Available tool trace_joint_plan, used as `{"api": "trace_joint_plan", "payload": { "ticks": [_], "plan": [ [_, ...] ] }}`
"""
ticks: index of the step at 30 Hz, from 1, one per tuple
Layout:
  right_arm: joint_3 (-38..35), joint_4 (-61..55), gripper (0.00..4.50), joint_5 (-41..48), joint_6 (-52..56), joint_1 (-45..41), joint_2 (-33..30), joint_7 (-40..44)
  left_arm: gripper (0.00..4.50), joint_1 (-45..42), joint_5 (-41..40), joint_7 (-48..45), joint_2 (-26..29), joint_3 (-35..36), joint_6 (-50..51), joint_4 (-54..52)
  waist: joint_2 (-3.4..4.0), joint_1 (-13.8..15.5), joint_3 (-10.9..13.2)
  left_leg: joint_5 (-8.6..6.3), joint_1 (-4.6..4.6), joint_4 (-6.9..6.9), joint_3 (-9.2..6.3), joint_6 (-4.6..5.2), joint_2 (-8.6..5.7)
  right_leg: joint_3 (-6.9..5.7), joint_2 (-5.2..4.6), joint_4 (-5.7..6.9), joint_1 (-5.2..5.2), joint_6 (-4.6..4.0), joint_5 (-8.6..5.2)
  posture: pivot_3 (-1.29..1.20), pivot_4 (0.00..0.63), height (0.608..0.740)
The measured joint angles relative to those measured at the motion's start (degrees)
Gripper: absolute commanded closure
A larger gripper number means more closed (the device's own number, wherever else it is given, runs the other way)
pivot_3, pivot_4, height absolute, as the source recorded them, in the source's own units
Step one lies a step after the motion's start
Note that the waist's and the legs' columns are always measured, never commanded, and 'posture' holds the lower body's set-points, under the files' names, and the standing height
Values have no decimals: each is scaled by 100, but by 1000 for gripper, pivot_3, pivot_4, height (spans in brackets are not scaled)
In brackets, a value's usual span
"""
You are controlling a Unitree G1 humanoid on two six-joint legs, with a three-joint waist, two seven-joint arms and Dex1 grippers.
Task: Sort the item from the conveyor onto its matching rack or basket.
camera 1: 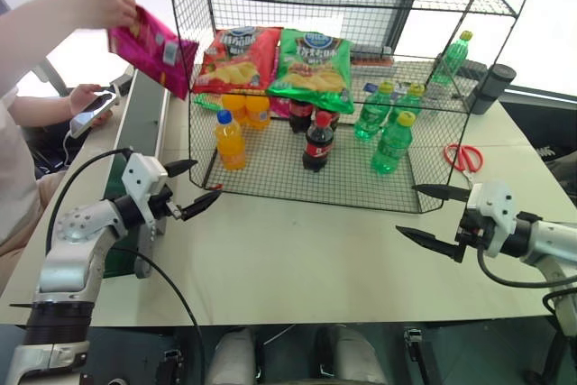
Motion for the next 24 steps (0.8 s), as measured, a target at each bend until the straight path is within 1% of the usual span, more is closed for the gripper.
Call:
{"api": "trace_joint_plan", "payload": {
  "ticks": [10,15,24],
  "plan": [
    [23,8,75,-129,-40,-43,-1,35,0,-34,11,-13,-53,-145,-1,5,0,-5,0,0,1,0,0,0,0,0,0,1,0,0,0,0,150,740],
    [170,20,75,-231,-165,-76,-12,70,0,-60,34,-36,-53,-190,-27,112,0,-1,0,0,1,0,0,0,0,0,0,1,0,0,0,0,150,740],
    [180,232,75,-291,-276,-190,-68,129,0,-77,60,-59,-76,-194,-140,201,0,-1,0,1,1,1,0,-1,0,0,0,1,0,0,0,0,150,740]
  ]
}}
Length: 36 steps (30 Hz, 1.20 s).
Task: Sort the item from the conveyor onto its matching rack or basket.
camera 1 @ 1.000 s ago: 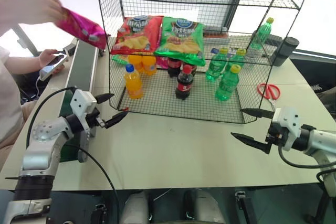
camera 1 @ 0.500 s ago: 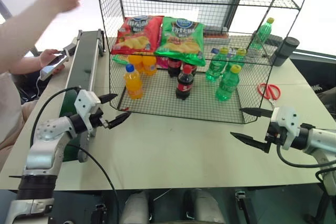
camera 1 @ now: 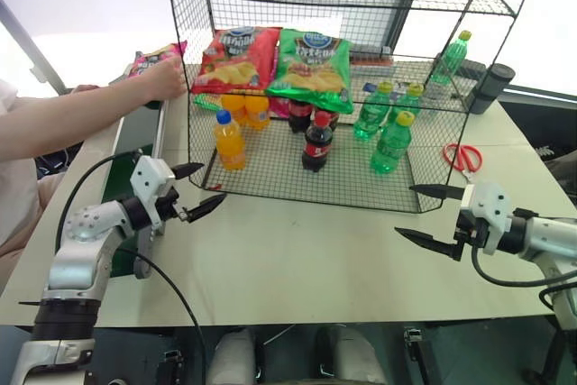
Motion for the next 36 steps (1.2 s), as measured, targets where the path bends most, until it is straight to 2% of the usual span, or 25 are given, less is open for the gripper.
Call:
{"api": "trace_joint_plan", "payload": {
  "ticks": [17,23,30,33,36],
  "plan": [
    [339,220,75,-49,-159,-347,36,24,0,434,3,83,158,170,-10,-203,0,-3,0,0,0,0,0,-1,1,0,-1,0,0,0,0,0,150,740],
    [526,120,75,163,149,-585,429,-180,0,634,82,348,240,659,-501,-303,-1,-28,0,1,0,0,0,-1,5,0,1,1,-4,-1,0,0,150,740],
    [1098,-384,75,696,975,-897,1181,-465,0,1359,662,935,445,1211,-974,-654,-1,-19,-2,0,-1,-1,0,0,5,0,-3,1,-5,-1,0,0,150,740],
    [1529,-451,75,743,1228,-1054,1532,-531,0,1938,1475,1351,721,1439,-1600,-553,-2,-40,-2,-1,-4,-3,2,1,7,0,-2,2,-14,-2,0,0,150,740],
    [1740,-487,75,829,1415,-1244,1655,-526,0,2129,2155,1933,910,1820,-2014,-273,-2,-19,-2,-2,-5,-3,2,2,6,-1,-4,2,-16,-2,0,0,150,740]
  ]
}}
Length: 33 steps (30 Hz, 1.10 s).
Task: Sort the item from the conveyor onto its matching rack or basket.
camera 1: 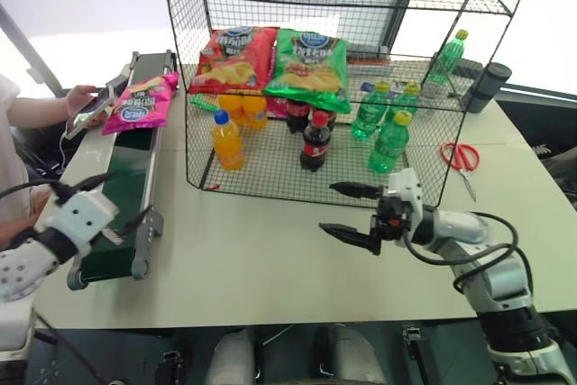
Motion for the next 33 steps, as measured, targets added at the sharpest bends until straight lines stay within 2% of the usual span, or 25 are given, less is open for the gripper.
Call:
{"api": "trace_joint_plan", "payload": {
  "ticks": [5,10,24,33],
  "plan": [
    [251,-100,75,111,115,-300,136,176,0,590,1193,861,317,252,-594,250,-6,5,-4,-6,-1,-3,7,9,-1,-1,-6,-4,-10,0,0,0,150,740],
    [470,100,75,79,115,-458,217,413,0,769,1808,1347,301,197,-752,258,-8,17,-5,-6,-1,-3,8,9,-2,-3,-12,-2,-16,0,0,0,150,740],
    [395,151,75,67,100,-432,212,349,0,236,2082,1811,302,-411,-838,590,-13,-10,-8,-6,-1,-5,17,8,0,-2,-22,6,-9,1,1,0,150,740],
    [296,-87,75,247,291,-87,17,445,0,-27,2190,1987,297,-826,-847,908,-14,-4,-9,-6,-1,-6,21,8,0,-2,-24,6,-11,1,1,0,150,740]
  ]
}}
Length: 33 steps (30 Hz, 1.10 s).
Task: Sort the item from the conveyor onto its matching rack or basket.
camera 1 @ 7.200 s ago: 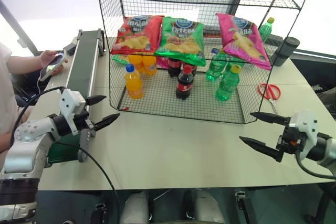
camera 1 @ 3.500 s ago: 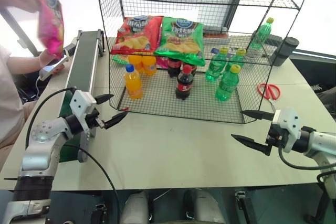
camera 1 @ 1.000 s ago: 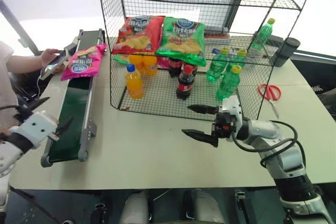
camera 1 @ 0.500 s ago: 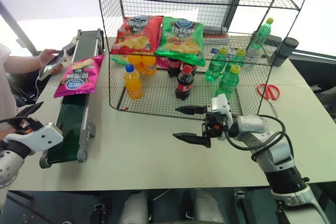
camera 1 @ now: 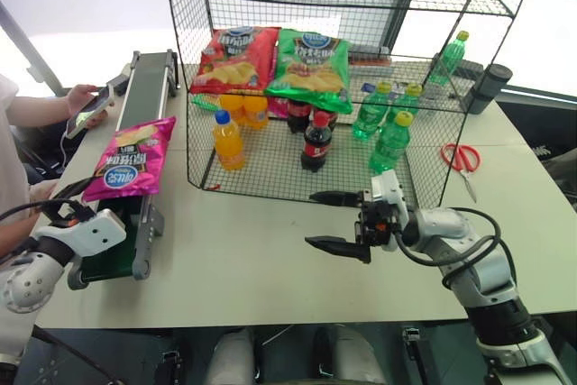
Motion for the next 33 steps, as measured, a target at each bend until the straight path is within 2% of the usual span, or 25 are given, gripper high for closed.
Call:
{"api": "trace_joint_plan", "payload": {
  "ticks": [8,11,18,19,23,25,28,31,33],
  "plan": [
    [-183,-275,75,365,264,82,5,-70,0,-331,79,142,-5,-330,-20,88,-2,18,-1,0,0,0,0,0,1,0,-2,1,1,0,0,0,150,740],
    [-229,-380,0,511,353,146,14,-92,836,-387,69,127,-4,-384,-34,207,-2,14,-1,0,0,0,0,0,0,0,-3,1,1,0,0,0,150,740],
    [-231,-453,0,483,244,176,36,-174,4132,-460,59,144,5,-538,-170,278,0,9,-2,0,2,0,0,0,1,0,-3,2,1,0,0,0,150,740],
    [-231,-453,0,476,213,152,44,-193,4480,-501,42,153,16,-526,-177,274,4,18,-3,0,2,0,0,0,0,0,-4,2,2,0,0,0,150,740],
    [-231,-445,0,397,115,89,39,-203,4480,-512,-86,157,3,-508,-184,274,2,19,-9,0,1,0,0,0,0,0,-4,1,2,0,0,0,150,740],
    [-230,-410,0,350,57,84,37,-203,4480,-492,-525,-47,-4,-420,-157,235,3,10,-9,0,-2,0,0,0,1,0,-5,1,-1,0,0,0,150,740],
    [-227,-311,0,257,-28,65,33,-202,4480,-360,-1868,-828,-83,-23,7,-52,3,-8,-8,0,-1,0,0,0,2,0,-6,0,-1,0,0,0,150,740],
    [-223,-208,0,213,-52,22,31,-183,4480,-166,-3992,-2163,-56,691,812,-569,3,-53,-6,1,-2,1,-1,-3,5,1,-4,2,-2,0,0,0,150,740],
    [-221,-107,0,166,-80,-21,30,-143,4480,-93,-5281,-2909,165,1186,1643,-913,3,-99,-6,3,-1,2,-6,-6,5,-2,-2,3,2,0,0,0,150,740]
  ]
}}
